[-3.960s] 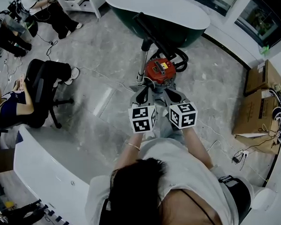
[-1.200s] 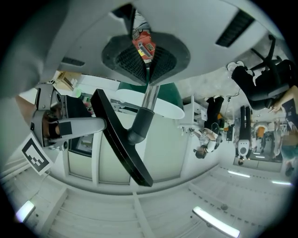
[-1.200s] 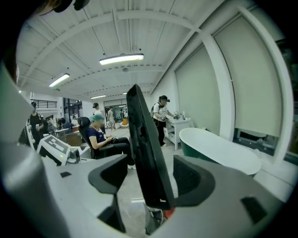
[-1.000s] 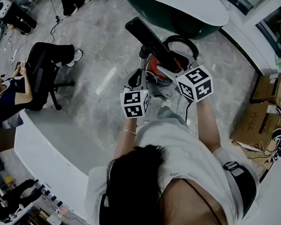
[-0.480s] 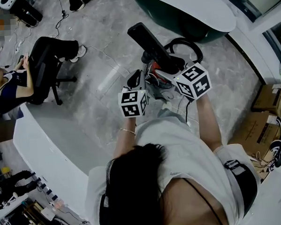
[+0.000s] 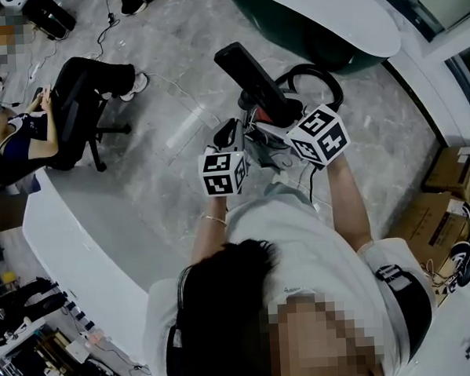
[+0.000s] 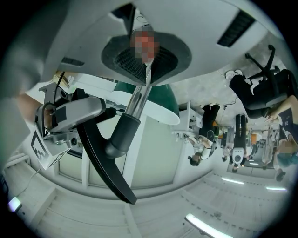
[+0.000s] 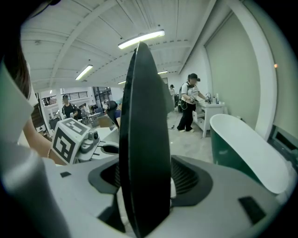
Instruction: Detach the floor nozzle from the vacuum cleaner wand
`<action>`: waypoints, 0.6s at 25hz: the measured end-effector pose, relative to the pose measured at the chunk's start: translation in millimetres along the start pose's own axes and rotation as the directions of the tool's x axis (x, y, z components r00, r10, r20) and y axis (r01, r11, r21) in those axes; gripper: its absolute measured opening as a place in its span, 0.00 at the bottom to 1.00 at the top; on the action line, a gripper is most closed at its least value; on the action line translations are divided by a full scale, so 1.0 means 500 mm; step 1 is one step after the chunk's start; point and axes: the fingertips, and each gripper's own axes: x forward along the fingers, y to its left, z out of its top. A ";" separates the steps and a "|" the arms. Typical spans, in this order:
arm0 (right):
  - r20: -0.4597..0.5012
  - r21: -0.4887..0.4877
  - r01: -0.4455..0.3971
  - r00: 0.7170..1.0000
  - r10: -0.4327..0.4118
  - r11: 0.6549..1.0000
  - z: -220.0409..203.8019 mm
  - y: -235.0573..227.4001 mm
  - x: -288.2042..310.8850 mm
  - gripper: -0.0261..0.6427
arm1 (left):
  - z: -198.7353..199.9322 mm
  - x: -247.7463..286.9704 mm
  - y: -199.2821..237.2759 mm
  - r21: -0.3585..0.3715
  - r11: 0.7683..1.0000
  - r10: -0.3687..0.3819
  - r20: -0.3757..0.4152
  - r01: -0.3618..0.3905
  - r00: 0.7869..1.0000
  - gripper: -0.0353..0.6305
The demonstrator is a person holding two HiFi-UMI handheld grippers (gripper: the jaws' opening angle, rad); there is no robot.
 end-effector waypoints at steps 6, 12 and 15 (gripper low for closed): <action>0.004 -0.031 0.002 1.000 -0.002 1.000 0.001 0.002 0.008 0.35 | -0.010 0.010 -0.003 0.004 1.000 -0.028 -0.023 0.028 0.999 0.16; -0.020 -0.042 -0.030 0.999 0.029 0.999 -0.004 0.016 0.007 0.28 | -0.014 0.006 -0.005 0.002 0.999 -0.033 -0.021 0.033 0.999 0.16; -0.030 -0.036 -0.040 0.999 0.039 0.999 -0.006 0.020 0.010 0.27 | -0.017 0.009 0.004 0.027 0.999 -0.033 -0.029 0.033 0.999 0.17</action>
